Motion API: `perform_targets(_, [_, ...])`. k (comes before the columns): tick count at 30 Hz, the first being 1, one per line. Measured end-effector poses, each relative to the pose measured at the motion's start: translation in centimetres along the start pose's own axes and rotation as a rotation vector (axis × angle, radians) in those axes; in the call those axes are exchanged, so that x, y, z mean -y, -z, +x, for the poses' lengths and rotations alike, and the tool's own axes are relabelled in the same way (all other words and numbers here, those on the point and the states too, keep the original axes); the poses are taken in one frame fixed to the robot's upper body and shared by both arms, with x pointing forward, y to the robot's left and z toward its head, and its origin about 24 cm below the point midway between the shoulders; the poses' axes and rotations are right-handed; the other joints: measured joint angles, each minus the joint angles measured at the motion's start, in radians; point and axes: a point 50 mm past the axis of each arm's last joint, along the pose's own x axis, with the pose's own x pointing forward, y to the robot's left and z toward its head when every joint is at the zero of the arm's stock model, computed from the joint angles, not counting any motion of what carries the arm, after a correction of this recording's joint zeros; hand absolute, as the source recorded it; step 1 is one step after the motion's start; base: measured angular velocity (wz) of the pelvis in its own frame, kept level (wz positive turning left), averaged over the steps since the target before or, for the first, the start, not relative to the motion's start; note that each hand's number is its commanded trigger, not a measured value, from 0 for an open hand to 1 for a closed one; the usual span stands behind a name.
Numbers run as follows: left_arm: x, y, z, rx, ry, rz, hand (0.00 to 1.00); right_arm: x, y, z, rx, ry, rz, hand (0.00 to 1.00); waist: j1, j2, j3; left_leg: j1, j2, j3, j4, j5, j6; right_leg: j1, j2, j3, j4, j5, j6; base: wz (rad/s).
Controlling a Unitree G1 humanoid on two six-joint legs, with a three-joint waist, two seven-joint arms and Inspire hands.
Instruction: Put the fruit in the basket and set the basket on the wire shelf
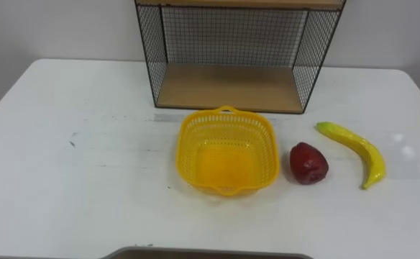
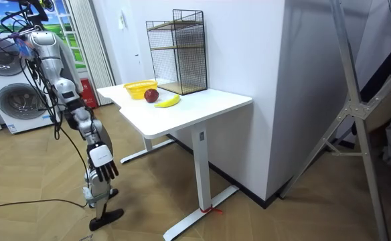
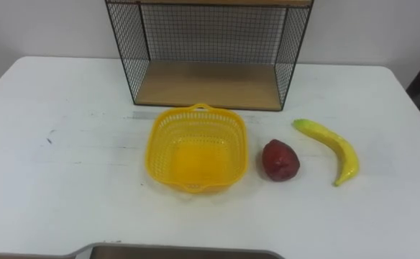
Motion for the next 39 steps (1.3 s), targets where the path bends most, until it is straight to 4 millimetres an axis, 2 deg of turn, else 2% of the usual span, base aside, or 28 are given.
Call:
perform_targets(3, [-0.1, 0.2, 0.0, -0.009, -0.013, -0.019, 0.00, 0.1, 0.1, 0.0, -0.015, 0.008, 0.150, 0.00, 0.000, -0.001, 0.0002, 0.000, 0.000, 0.000, 0.002, 0.000, 0.000, 0.000, 0.000, 0.000, 0.001, 0.000, 0.000, 0.00])
perform_targets(6, [-0.2, 0.6, 0.0, -0.023, -0.023, -0.056, 0.00, 0.4, 0.7, 0.0, -0.039, 0.030, 0.440, 0.00, 0.000, 0.000, 0.0005, 0.001, 0.001, 0.004, 0.002, 0.000, 0.000, 0.000, 0.001, 0.006, 0.000, 0.000, 0.000, -0.01])
perform_targets(7, [-0.2, 0.8, 0.0, -0.025, -0.023, -0.056, 0.00, 0.4, 0.8, 0.0, -0.043, 0.031, 0.489, 0.00, -0.002, 0.000, 0.0006, 0.001, 0.001, 0.005, 0.002, 0.000, 0.000, 0.000, 0.001, 0.006, 0.000, 0.000, 0.000, -0.03])
perform_targets(12, [-0.3, 1.7, -0.1, -0.045, -0.037, -0.094, 0.00, 0.4, 1.4, 0.0, -0.107, 0.027, 0.939, 0.00, -0.029, -0.004, 0.0007, -0.001, 0.000, 0.010, 0.001, 0.000, 0.000, 0.000, -0.001, 0.003, -0.001, -0.001, 0.002, 0.00])
perform_targets(14, [-0.6, 2.0, -0.1, -0.055, -0.062, -0.124, 0.00, 0.5, 1.7, 0.0, -0.140, 0.039, 1.125, 0.00, -0.040, -0.010, -0.0021, 0.000, -0.001, 0.012, 0.002, 0.000, 0.000, -0.001, -0.002, 0.000, 0.000, -0.001, 0.002, -0.02])
perform_targets(20, [-1.3, 2.7, -0.3, -0.048, -0.098, -0.218, 0.00, 2.8, 1.6, 0.0, -0.188, 0.124, 1.669, 0.00, -0.071, -0.011, -0.0020, 0.000, -0.001, 0.018, 0.003, 0.000, 0.000, -0.004, 0.000, 0.018, 0.003, -0.002, 0.003, -0.04])
perform_targets(25, [-2.1, 3.1, -0.4, -0.035, -0.124, -0.259, 0.00, 5.1, 0.9, -0.3, -0.160, 0.201, 1.841, 0.00, -0.098, -0.019, -0.0046, -0.006, 0.000, 0.022, 0.001, 0.000, 0.000, -0.011, 0.000, 0.020, 0.005, -0.002, 0.003, 0.00])
perform_targets(27, [-2.4, 3.3, -0.5, -0.018, -0.143, -0.264, 0.00, 6.7, 0.4, -0.5, -0.151, 0.253, 1.903, 0.00, -0.110, -0.028, -0.0074, -0.013, 0.000, 0.025, 0.000, 0.000, 0.001, -0.026, 0.000, 0.024, 0.016, -0.003, 0.005, -0.06])
perform_targets(31, [-2.7, 3.1, -0.6, -0.006, -0.167, -0.263, 0.00, 9.4, -0.5, -1.4, -0.114, 0.368, 1.988, 0.00, -0.115, -0.035, -0.0070, -0.017, -0.001, 0.028, -0.004, 0.001, 0.001, -0.033, -0.001, 0.026, 0.021, -0.004, 0.006, -0.04])
perform_targets(33, [-3.4, 2.4, -0.7, 0.030, -0.198, -0.263, 0.00, 11.4, -1.5, -2.5, -0.078, 0.448, 2.022, 0.00, -0.116, -0.041, -0.0073, -0.028, -0.001, 0.029, -0.003, 0.002, 0.003, -0.042, 0.000, 0.029, 0.019, -0.004, 0.007, 0.00])
perform_targets(36, [-3.9, 1.9, -0.8, 0.064, -0.220, -0.262, 0.00, 14.0, -2.7, -4.2, 0.038, 0.585, 1.961, 0.00, -0.115, -0.041, -0.0062, -0.041, -0.002, 0.029, 0.005, 0.002, 0.003, -0.054, -0.001, 0.026, 0.021, -0.003, 0.009, 0.00])
perform_targets(38, [-4.4, 1.4, -0.8, 0.093, -0.233, -0.261, 0.00, 16.6, -4.4, -6.6, 0.201, 0.747, 1.879, 0.00, -0.108, -0.038, -0.0047, -0.051, -0.002, 0.029, 0.006, 0.002, 0.003, -0.068, 0.001, 0.037, 0.025, -0.002, 0.009, -0.05])
perform_targets(39, [-4.4, 1.3, -0.8, 0.094, -0.236, -0.263, 0.00, 17.2, -4.9, -7.3, 0.246, 0.788, 1.850, 0.00, -0.107, -0.036, -0.0047, -0.052, -0.002, 0.029, 0.005, 0.002, 0.003, -0.071, 0.002, 0.041, 0.031, -0.002, 0.009, -0.12])
